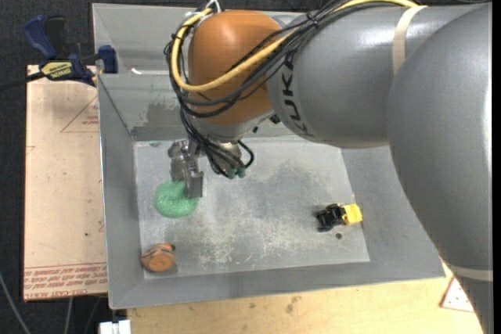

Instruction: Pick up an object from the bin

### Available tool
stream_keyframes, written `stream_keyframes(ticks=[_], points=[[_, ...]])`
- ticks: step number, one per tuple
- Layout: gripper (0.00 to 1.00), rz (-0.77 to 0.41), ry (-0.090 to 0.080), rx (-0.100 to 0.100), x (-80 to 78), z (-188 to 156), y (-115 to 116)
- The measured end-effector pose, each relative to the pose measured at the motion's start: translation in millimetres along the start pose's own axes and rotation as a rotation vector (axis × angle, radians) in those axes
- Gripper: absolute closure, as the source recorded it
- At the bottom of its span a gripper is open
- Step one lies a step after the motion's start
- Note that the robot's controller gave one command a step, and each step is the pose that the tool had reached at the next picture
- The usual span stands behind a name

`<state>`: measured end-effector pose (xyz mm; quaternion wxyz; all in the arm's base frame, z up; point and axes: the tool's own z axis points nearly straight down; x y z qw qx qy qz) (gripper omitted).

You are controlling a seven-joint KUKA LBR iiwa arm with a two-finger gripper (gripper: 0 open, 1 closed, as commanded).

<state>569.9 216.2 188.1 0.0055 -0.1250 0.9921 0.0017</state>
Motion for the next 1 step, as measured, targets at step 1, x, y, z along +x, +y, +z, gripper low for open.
stream_keyframes(ticks=[1], points=[[1.0, -0.004, 0.018, 0.002, 22.5, -35.2, 11.1]])
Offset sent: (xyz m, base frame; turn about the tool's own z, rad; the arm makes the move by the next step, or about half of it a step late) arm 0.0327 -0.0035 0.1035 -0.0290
